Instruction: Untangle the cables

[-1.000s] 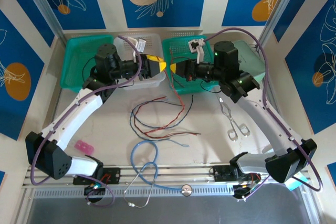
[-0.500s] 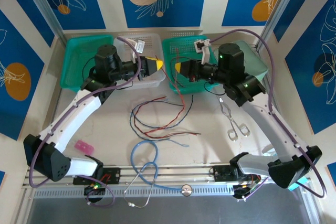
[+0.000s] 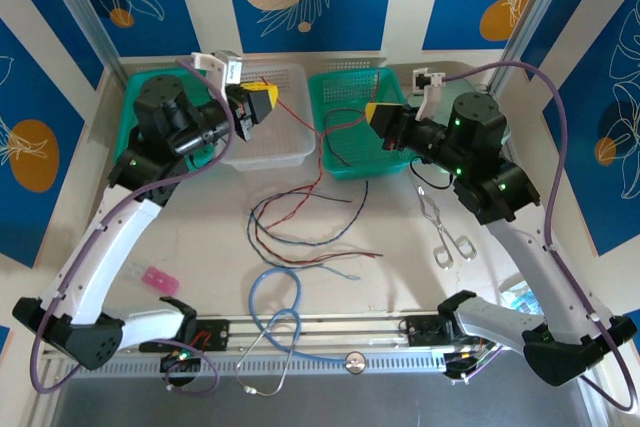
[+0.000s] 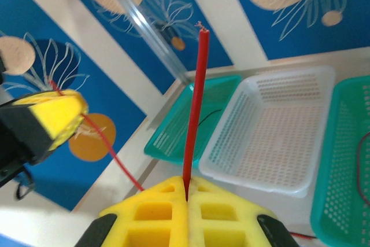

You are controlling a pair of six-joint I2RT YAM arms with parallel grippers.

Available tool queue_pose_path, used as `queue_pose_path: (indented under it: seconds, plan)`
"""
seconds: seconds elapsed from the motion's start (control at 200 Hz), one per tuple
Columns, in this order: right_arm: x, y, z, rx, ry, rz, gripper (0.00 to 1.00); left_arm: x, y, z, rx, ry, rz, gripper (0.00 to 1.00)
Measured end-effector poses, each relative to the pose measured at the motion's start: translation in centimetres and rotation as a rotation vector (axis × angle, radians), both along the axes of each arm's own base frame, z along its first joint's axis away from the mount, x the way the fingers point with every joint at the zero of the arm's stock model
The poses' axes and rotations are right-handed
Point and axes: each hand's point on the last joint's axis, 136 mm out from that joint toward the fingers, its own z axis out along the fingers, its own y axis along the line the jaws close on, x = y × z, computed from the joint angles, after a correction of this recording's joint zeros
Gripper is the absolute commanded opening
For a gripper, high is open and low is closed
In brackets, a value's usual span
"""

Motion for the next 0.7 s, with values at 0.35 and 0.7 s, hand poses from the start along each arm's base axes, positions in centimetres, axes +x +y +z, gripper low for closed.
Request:
queue_pose_path:
  seconds: [0.35,0.7]
  plan:
    - [-0.9,-5.7,2.6,0.032,-0.098,-0.239,0.0,-0.4,3.4,2.5,0.124,-0.074,0.171,0.0]
    - [-1.1,-10.7,3.1,0.012,-0.12,-0.425,0.0,0.5,6.9,2.3,0.198,-0.066,0.361,0.0]
